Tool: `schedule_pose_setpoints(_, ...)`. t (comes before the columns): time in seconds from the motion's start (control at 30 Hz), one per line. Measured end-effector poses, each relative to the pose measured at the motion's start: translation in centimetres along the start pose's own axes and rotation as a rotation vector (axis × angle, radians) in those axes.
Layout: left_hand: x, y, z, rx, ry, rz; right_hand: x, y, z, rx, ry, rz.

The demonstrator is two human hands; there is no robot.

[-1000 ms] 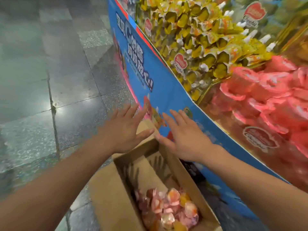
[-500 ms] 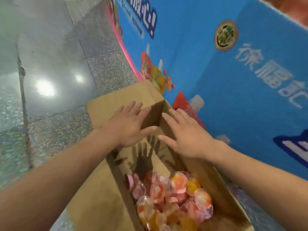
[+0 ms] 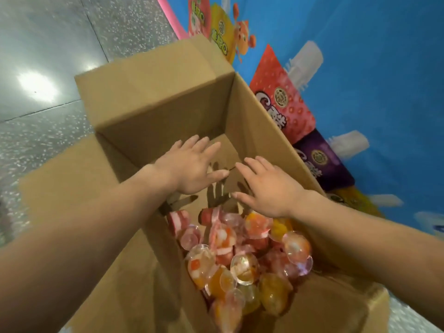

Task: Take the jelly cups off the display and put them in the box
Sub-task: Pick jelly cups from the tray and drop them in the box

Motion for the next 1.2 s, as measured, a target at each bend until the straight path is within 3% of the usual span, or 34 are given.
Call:
schedule_pose_setpoints(0.3, -2.0, 0.4, -3.2, 0.031, -0.073, -0.022, -0.1, 1.6, -3.0, -0.036, -0.063, -0.003)
schedule_pose_setpoints(0.53, -3.0, 0.8, -4.1, 0.022, -0.110, -0.022, 0.4, 2.9, -6.7, -0.116, -0.257, -0.249)
schedule_pose_setpoints(0.67, -3.5, 0.6, -4.2, 0.040, -0.097, -0.025, 0.3, 3.1, -9.6, -0.307, -0.325, -0.385)
schedule_pose_setpoints(1.0, -2.9, 1.1, -5.9, 0.015, -0.165, -0.004, 0.3, 3.8, -12.5, -0.689, -0.122, -0.667)
schedule_pose_setpoints(1.2, -2.7, 0.7, -5.5, 0.065, -0.132, 0.001, 1.7, 4.0, -13.0, -0.841, 0.010, -0.586)
Point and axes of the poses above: each hand's wrist, its own x-axis away from the middle knuckle, its own z-axis out of the back of the hand, y = z × x, the point moved 3 cm from there along -x, towards the middle knuckle, and after that the axes turned 3 degrees about -z, right-handed, at the moved point
